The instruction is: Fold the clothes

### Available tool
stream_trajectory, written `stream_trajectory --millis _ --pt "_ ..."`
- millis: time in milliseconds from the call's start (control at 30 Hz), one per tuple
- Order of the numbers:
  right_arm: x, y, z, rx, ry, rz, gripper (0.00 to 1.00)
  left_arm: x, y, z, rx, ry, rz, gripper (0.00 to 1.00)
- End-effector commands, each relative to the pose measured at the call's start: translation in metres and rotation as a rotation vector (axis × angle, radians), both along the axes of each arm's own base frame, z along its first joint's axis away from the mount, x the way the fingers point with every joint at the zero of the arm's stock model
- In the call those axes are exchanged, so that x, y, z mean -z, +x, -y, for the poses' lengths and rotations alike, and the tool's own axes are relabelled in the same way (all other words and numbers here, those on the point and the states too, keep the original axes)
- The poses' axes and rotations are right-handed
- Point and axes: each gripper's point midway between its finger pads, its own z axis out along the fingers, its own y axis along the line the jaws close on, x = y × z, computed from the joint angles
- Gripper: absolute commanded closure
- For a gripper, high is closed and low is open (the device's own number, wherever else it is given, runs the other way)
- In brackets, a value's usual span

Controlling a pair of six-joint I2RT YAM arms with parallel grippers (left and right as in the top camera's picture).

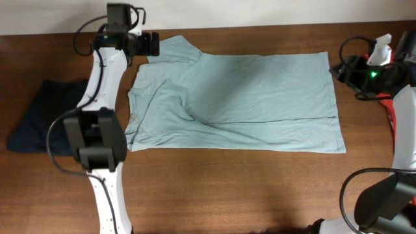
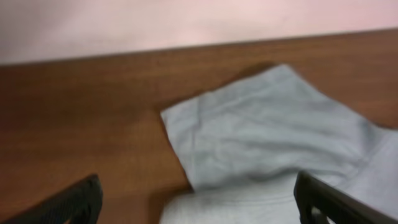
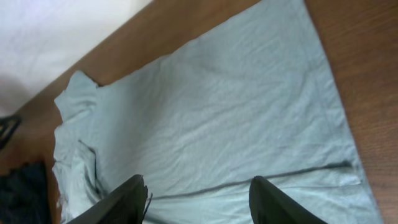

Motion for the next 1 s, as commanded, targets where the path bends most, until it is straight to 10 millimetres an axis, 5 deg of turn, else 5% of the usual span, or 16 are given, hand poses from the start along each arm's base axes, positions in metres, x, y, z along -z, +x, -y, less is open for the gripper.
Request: stream_trajectory --millis 0,267,433,467,633,733,800,867,967 --pt "0.001 -0.001 -0.017 -0.066 -0.003 -0.006 0.42 0.037 0.014 -0.003 0.006 -0.081 -0.002 0.02" --pt "0.015 -0.01 -0.029 -0.079 -0.061 -0.088 0.42 0.068 0.045 -0.003 -0.042 -0.138 0.095 0.04" --pt "0.02 -0.013 -0.033 -0.085 -0.1 -0.118 0.42 0.095 0.047 0.004 -0.052 -0.205 0.077 0.11" --pt "0.022 -0.013 -0.034 -0.084 -0.11 -0.124 0.42 0.101 0.046 0.005 -0.053 -0.209 0.067 0.19" --pt "0.022 -0.013 -0.036 -0.09 -0.109 -0.125 0.42 0.115 0.042 0.005 -0.057 -0.207 0.035 0.22" --pt "0.022 -0.013 -0.036 -0.09 -0.11 -0.124 0.42 0.117 0.04 0.005 -0.057 -0.207 0.027 0.34" --pt "0.022 -0.012 -0.036 -0.089 -0.111 -0.12 0.42 0.119 0.038 0.005 -0.058 -0.208 0.015 0.58" --pt "0.022 -0.011 -0.036 -0.089 -0.112 -0.117 0.42 0.118 0.037 0.007 -0.046 -0.22 0.009 0.7" --pt "0.022 -0.011 -0.036 -0.089 -0.112 -0.117 0.42 0.109 0.04 0.011 -0.022 -0.241 0.017 0.82"
